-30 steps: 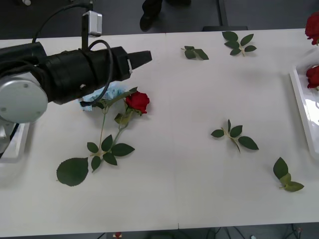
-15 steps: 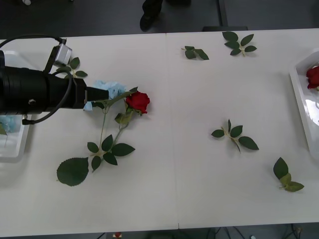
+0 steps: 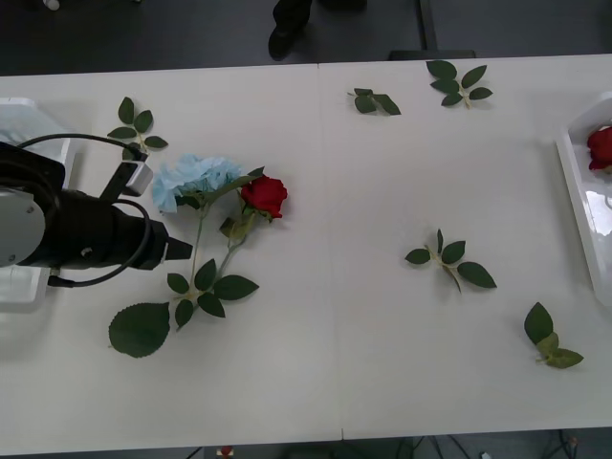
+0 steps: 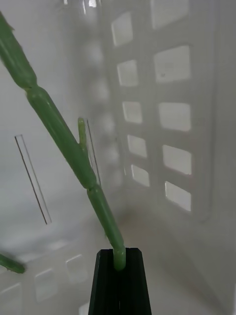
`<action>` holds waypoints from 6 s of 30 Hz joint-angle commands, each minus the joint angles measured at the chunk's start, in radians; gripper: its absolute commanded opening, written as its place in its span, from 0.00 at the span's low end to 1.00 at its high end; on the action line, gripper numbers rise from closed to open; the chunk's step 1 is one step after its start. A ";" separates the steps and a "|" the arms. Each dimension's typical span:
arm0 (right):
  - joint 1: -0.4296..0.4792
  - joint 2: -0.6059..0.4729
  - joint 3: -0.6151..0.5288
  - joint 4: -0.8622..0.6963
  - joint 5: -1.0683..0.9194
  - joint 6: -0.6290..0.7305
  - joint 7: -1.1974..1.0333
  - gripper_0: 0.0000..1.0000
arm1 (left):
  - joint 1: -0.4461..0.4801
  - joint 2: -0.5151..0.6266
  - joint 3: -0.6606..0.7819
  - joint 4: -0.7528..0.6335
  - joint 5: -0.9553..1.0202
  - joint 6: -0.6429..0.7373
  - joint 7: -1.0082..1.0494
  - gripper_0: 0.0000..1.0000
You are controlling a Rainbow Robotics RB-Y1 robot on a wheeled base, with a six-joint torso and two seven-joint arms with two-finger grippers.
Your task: Place the red flowers into the right box and the blue flowers into the left box. If a person shows an open palm, hand one flower to the person first, then continue sorting.
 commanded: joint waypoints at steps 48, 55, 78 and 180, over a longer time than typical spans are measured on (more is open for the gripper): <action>-0.042 0.007 -0.204 -0.951 -0.617 0.506 0.838 0.97 | -0.351 -0.076 -0.271 0.412 -0.227 -0.070 -0.056 0.00; 0.018 0.008 -0.204 -1.026 -0.629 0.390 0.973 0.97 | -0.349 0.106 -0.079 0.243 -0.052 0.180 -0.069 0.00; 0.025 0.041 -0.206 -0.991 -0.711 0.377 0.973 0.97 | -0.348 0.482 0.231 0.469 -0.364 0.321 -0.507 0.00; 0.025 0.045 -0.206 -0.959 -0.763 0.357 0.973 0.97 | -0.496 -0.193 -0.379 0.660 -0.276 -0.081 -0.684 1.00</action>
